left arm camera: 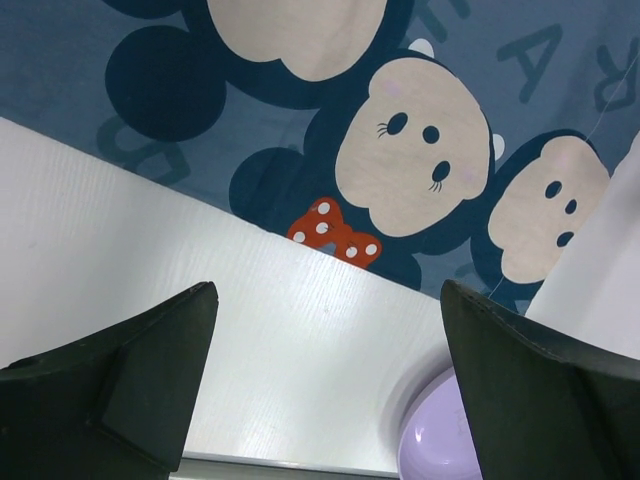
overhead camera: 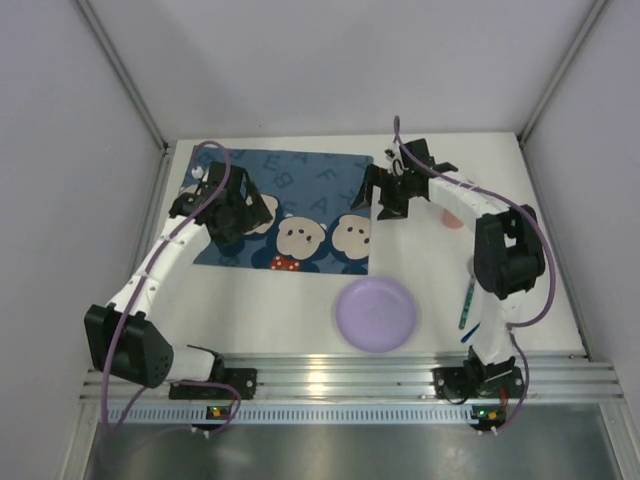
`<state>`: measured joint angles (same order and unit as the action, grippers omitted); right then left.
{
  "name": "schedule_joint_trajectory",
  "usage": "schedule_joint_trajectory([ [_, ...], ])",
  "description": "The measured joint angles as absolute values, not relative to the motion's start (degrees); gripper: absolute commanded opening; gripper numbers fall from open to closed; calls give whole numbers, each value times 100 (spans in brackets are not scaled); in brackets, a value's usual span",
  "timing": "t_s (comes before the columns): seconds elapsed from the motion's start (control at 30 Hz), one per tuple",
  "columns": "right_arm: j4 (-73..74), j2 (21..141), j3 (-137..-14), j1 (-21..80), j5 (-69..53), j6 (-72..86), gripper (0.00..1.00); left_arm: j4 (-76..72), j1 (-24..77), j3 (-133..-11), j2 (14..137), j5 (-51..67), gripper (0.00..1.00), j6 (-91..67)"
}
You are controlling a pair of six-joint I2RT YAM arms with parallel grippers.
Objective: Set the dinner table for one person
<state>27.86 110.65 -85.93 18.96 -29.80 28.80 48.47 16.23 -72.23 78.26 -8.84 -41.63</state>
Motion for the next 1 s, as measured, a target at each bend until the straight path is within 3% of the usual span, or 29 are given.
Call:
schedule_joint_trajectory([
  [0.3,3450,11931,-8790,1955,-2346,2757,96,5002,1623,-6945,7352,-834,99,-4064],
  [0.43,3402,12125,-9067,2088,-2296,2810,90,5002,1623,-6932,7467,-768,98,-4023],
  [0.53,3367,12283,-9266,2180,-2305,2869,78,5002,1623,-6943,7717,-703,98,-3975],
  [0.6,3347,12368,-9343,2226,-2338,2902,64,5002,1623,-6971,7911,-676,98,-3922],
  [0.67,3315,12442,-9358,2246,-2353,2936,40,5004,1623,-7011,8044,-642,98,-3894],
  [0.77,3297,12534,-9356,2248,-2314,2987,16,5002,1623,-7030,8130,-574,98,-3879],
  [0.9,3312,12495,-9240,2222,-2147,2895,0,5002,1623,-7030,8130,-532,97,-3883],
  [1.0,3301,12223,-8871,2145,-1994,2757,0,4984,1623,-7030,8125,-491,97,-3903],
])
